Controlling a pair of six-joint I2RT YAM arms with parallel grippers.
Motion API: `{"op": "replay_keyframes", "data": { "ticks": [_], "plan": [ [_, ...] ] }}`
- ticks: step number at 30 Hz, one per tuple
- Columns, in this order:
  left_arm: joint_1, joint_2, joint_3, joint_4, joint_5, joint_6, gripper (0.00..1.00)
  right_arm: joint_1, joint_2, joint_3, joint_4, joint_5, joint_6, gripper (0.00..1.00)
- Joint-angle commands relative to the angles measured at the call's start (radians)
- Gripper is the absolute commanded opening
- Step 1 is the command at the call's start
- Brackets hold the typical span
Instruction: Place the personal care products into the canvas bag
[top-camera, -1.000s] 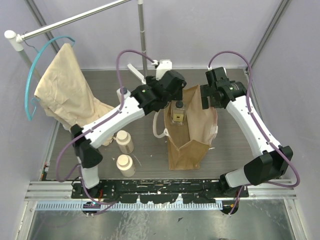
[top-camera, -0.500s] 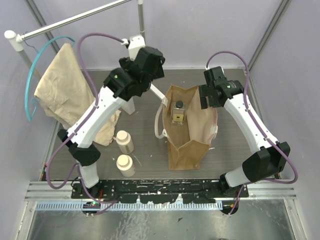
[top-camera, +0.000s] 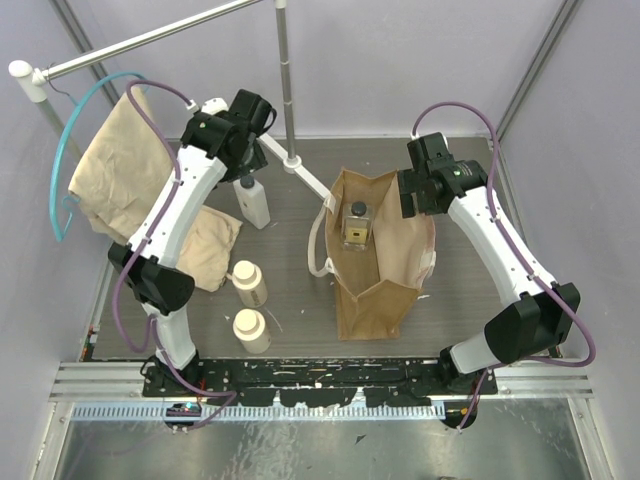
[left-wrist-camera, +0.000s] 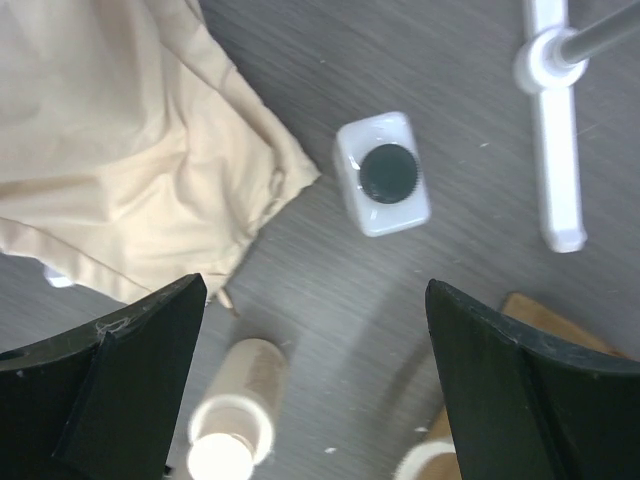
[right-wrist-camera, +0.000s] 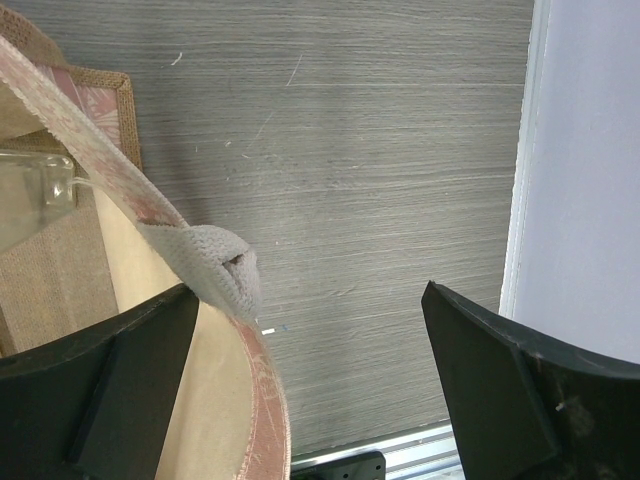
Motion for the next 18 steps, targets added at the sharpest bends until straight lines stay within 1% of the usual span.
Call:
{"op": "replay_keyframes", "data": {
  "ticks": [1, 3, 6, 9, 11, 14, 18],
  "plan": [
    [-0.004, 0.016, -0.012, 0.018, -0.014, 0.329, 0.98, 0.004, -0.018, 0.019, 0.023, 0.022, 0.008, 1.0],
    [-0.004, 0.031, -0.035, 0.046, -0.004, 0.499, 0.98, 0.004, -0.018, 0.014, 0.023, 0.02, 0.009, 1.0],
    [-0.005, 0.027, -0.11, 0.131, 0.064, 0.745, 0.98, 0.004, -0.015, 0.01, 0.026, 0.019, 0.01, 1.0],
    [-0.004, 0.017, -0.172, 0.199, 0.221, 0.951, 0.98, 0.004, -0.005, 0.017, 0.027, 0.014, 0.007, 1.0],
    [0.007, 0.014, -0.193, 0.235, 0.316, 1.033, 0.98, 0.004, 0.001, 0.026, 0.026, 0.012, -0.001, 1.0],
    [0.049, 0.025, -0.173, 0.237, 0.462, 1.108, 0.98, 0.004, 0.006, 0.031, 0.028, 0.016, -0.007, 1.0],
    [0.097, 0.068, -0.12, 0.199, 0.547, 1.185, 0.98, 0.004, 0.011, 0.029, 0.027, 0.008, -0.004, 1.0]
  ]
}}
